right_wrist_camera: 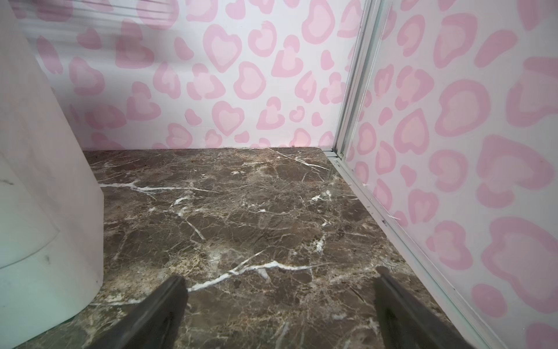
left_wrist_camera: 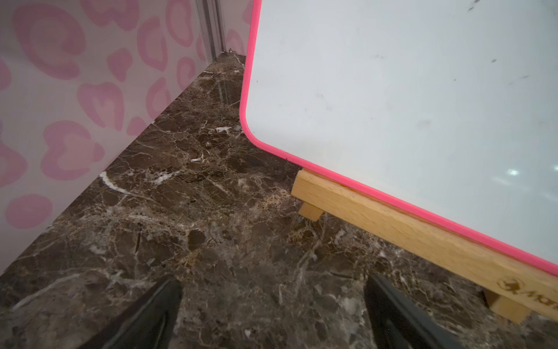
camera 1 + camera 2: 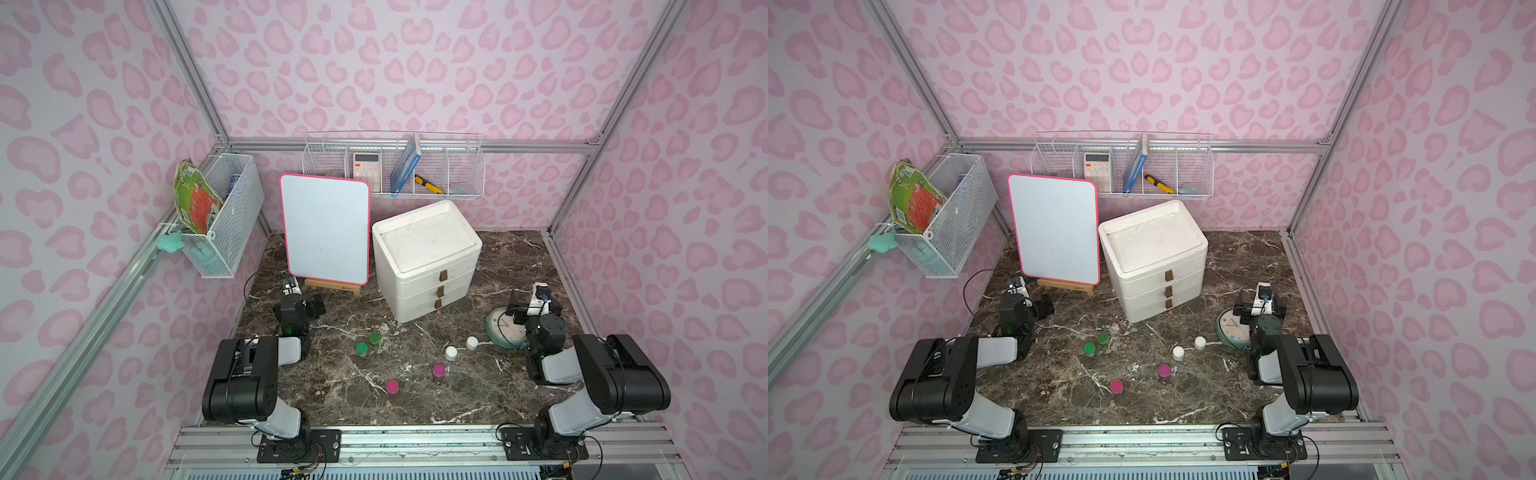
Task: Put the paint cans in the drawer according to color
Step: Open the drawer in the storage box.
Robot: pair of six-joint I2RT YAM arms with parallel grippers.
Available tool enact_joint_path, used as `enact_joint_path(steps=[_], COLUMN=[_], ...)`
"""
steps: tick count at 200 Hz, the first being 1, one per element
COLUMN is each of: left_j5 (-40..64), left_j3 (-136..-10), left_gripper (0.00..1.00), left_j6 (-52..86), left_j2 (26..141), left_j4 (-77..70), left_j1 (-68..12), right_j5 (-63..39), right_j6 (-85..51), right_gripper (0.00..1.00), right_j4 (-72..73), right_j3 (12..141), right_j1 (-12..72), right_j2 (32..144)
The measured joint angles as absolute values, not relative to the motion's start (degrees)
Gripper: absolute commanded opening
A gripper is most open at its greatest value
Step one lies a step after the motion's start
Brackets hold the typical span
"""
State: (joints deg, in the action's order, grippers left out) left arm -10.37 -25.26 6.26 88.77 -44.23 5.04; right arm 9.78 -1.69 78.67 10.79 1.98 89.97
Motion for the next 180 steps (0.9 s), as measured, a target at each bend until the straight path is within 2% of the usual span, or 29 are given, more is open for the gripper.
enact_joint_path(steps=[128,147,180], left_j5=[-10.3,-9.7,-9.9], left_j3=[-25.1,-25.9,-30.4], left_gripper=[0.98,0.99,0.99], left_j6=[6.2,5.8,5.6], left_j2=[88.3,84.2,73.0], left_j4=[-43.9,-39.7,-30.9], left_j1=[5.1,4.9,3.5], right_j5=[9.4,10.4,11.8], right_j6=[-1.7,-1.5,-0.4], right_gripper=[0.99,0.99,0.99], right_j4=[78.8,78.0,70.1], right_j3=[10.1,8.4,10.1], right_j1=[1.7,3.0,6.5], right_j2=[89.3,84.9,70.1])
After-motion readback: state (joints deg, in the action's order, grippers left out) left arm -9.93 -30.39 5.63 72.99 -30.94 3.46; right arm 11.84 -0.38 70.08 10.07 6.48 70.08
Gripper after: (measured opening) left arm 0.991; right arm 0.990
